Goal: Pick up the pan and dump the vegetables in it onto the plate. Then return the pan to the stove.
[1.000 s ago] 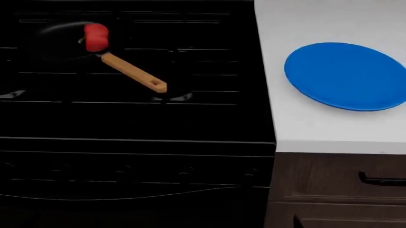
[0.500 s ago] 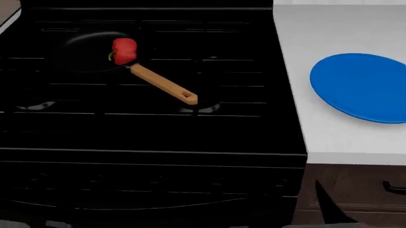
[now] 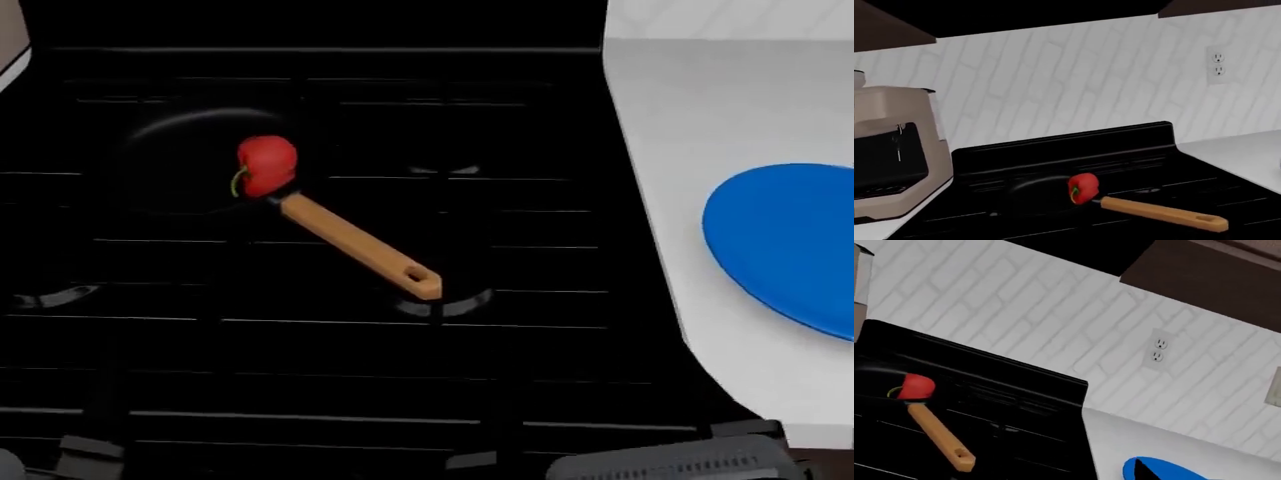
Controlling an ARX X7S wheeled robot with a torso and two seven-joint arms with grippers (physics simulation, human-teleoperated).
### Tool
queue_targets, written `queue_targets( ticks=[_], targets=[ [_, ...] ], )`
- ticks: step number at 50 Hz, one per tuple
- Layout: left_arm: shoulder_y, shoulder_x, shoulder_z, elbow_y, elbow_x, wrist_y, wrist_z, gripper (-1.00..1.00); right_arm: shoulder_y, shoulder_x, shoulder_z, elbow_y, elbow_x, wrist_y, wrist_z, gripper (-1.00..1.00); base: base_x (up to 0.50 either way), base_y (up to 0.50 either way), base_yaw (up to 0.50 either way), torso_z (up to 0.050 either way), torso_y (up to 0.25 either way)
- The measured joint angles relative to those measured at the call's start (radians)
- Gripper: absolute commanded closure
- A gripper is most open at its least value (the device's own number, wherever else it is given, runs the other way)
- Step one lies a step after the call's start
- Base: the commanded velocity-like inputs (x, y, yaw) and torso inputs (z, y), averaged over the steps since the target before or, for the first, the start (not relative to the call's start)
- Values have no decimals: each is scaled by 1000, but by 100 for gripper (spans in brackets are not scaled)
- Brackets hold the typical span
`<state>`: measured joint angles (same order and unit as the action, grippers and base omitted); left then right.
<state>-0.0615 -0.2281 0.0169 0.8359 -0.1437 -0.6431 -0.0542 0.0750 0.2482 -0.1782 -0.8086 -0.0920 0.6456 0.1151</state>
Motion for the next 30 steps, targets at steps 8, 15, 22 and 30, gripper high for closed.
queue_targets(
  ticks=[8, 15, 22, 30],
  targets=[
    [2, -5, -8, 7, -12, 3, 0, -100, 28, 9, -48, -32, -24, 44, -3, -100, 500, 0, 0, 47, 90],
    [5, -8, -7, 14, -16, 1, -4, -100, 47, 9, -46, -67, -15, 78, -13, -100, 493, 0, 0, 47, 92],
    [4, -4, -10, 26, -26, -14, -13, -100, 120, -7, -7, -96, 46, 175, -64, -100, 102, 0, 0, 15, 26],
    [7, 0, -25, 42, -47, -31, -20, -100, 318, -37, 34, -42, 168, 359, -175, -100, 0, 0, 0, 0, 0]
  ],
)
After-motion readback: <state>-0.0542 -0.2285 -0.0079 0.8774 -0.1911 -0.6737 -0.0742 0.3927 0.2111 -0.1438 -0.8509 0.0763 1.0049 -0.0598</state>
